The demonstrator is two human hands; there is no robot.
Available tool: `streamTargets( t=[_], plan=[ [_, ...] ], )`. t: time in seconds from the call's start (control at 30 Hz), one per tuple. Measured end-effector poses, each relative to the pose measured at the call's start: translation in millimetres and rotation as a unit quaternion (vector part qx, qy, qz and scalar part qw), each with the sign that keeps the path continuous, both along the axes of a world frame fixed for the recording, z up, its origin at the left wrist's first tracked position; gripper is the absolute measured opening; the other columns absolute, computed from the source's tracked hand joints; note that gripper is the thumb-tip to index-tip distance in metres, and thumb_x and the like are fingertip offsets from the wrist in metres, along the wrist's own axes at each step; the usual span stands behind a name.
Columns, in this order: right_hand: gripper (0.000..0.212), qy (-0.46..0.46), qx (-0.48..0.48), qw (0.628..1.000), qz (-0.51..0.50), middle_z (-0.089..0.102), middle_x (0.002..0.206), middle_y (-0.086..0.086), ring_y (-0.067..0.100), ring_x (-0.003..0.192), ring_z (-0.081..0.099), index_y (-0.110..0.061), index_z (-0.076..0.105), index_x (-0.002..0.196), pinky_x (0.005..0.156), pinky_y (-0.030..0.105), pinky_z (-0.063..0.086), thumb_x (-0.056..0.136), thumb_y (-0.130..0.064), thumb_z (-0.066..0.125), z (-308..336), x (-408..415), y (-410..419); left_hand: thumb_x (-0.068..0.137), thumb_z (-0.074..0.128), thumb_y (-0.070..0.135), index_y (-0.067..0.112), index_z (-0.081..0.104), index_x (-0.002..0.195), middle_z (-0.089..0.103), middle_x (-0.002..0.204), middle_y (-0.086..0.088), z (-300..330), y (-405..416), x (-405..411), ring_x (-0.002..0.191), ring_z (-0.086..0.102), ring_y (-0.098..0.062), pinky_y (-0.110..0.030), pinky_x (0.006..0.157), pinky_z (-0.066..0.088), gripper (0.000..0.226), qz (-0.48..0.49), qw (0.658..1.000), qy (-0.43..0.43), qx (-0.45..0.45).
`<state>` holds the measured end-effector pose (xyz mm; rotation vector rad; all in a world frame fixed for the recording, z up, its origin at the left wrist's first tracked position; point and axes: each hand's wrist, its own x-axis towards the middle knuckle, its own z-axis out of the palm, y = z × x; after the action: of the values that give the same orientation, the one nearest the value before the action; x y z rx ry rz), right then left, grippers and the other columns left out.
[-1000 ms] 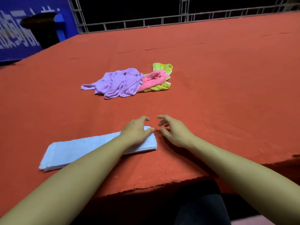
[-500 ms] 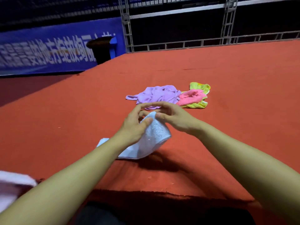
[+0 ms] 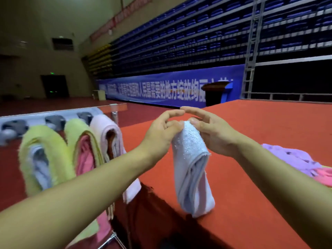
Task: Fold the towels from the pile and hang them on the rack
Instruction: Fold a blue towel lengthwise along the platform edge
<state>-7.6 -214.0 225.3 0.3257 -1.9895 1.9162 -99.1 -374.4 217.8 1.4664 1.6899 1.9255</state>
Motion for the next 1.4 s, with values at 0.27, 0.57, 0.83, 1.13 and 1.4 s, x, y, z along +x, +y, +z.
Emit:
streamTargets(
  t=[0.27, 0.57, 0.83, 1.13, 1.4],
  plan=[
    [0.047, -0.031, -0.006, 0.99, 0.134, 0.055, 0.097, 0.016, 0.032, 0.087, 0.048, -0.022, 0.061, 0.13, 0.076, 0.039, 0.043, 0.084, -0.023, 0.072, -24.0, -57.1, -107.6, 0.096, 0.058, 0.015, 0.023, 0.059, 0.116, 0.053, 0.078, -0.011, -23.0, -134.3, -8.8, 0.067, 0.05, -0.005, -0.011, 0.062, 0.042, 0.021, 0.144, 0.988, 0.014, -0.062],
    [0.045, -0.059, 0.001, 0.956, 0.289, 0.057, 0.078, -0.001, 0.01, 0.071, 0.059, -0.022, 0.058, 0.129, 0.061, 0.027, 0.046, 0.087, -0.016, 0.069, -43.8, -111.2, -268.1, 0.078, 0.065, 0.029, 0.021, 0.058, 0.12, 0.042, 0.052, 0.011, -34.1, -305.2, -22.5, 0.048, 0.034, -0.002, -0.011, 0.048, 0.03, 0.042, 0.265, 0.955, -0.021, -0.129],
    [0.049, 0.033, 0.2, 0.96, 0.195, 0.061, 0.068, -0.013, 0.008, 0.071, 0.054, -0.023, 0.042, 0.141, 0.073, 0.027, 0.047, 0.096, -0.015, 0.061, 4.2, -172.4, -332.9, 0.081, 0.066, 0.042, 0.037, 0.053, 0.124, 0.051, 0.062, 0.008, 17.4, -380.6, -70.9, 0.061, 0.041, -0.013, -0.031, 0.061, 0.033, 0.045, 0.34, 0.909, 0.064, -0.234],
    [0.066, 0.035, 0.414, 0.904, 0.095, 0.062, 0.067, -0.011, 0.006, 0.06, 0.054, -0.031, 0.029, 0.147, 0.061, 0.022, 0.044, 0.092, -0.03, 0.066, 49.4, -228.3, -303.9, 0.096, 0.055, 0.024, 0.033, 0.04, 0.133, 0.052, 0.059, 0.015, 53.2, -349.0, -131.7, 0.047, 0.04, -0.007, -0.025, 0.05, 0.035, 0.041, 0.355, 0.853, 0.132, -0.359],
    [0.071, 0.053, 0.519, 0.853, -0.006, 0.065, 0.101, -0.014, 0.02, 0.108, 0.06, -0.032, 0.024, 0.149, 0.106, 0.051, 0.037, 0.092, -0.04, 0.063, 55.0, -266.1, -303.6, 0.098, 0.051, 0.034, 0.029, 0.035, 0.142, 0.056, 0.066, 0.016, 66.1, -326.5, -156.3, 0.076, 0.053, -0.005, -0.038, 0.1, 0.025, 0.047, 0.467, 0.739, 0.214, -0.436]
  ],
)
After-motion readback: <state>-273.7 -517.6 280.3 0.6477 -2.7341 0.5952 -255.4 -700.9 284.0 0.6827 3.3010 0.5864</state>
